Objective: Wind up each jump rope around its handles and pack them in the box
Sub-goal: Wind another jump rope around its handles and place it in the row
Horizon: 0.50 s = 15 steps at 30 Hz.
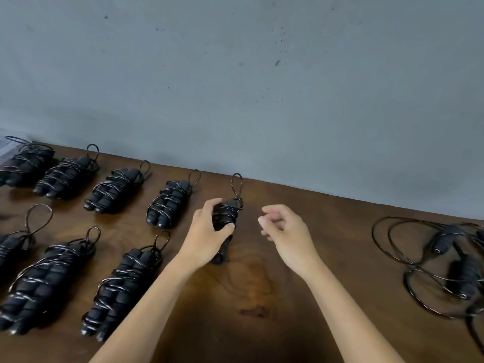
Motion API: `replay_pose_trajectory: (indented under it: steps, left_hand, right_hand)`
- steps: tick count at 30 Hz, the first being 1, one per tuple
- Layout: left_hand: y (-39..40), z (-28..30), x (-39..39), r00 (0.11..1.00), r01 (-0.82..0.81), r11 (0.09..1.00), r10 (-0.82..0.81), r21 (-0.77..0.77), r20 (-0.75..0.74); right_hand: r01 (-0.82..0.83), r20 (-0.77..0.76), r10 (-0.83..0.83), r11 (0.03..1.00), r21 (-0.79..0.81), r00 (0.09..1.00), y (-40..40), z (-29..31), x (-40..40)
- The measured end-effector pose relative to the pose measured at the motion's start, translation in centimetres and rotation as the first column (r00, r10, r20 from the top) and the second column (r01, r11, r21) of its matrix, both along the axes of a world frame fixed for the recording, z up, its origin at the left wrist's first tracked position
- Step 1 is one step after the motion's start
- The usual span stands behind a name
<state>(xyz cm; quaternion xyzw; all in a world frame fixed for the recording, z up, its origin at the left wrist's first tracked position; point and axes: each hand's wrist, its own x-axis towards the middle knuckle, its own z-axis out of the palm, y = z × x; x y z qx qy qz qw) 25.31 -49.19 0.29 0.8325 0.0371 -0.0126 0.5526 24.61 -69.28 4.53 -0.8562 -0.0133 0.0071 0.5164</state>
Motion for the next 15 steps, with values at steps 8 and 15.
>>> replay_pose_trajectory:
  steps: [8,15]
  left_hand:
    - [0.3,-2.7,4.5,0.999,-0.040,0.896,0.028,0.443,0.033]
    - [-0.3,-2.0,4.7,0.999,0.019,0.790,0.011,0.612,-0.046]
  right_hand:
    - [-0.056,-0.049,0.053,0.996,-0.071,0.997,-1.4,-1.6,-0.6]
    - [-0.037,-0.057,0.034,0.997,-0.064,0.998,-3.0,-2.4,-1.0]
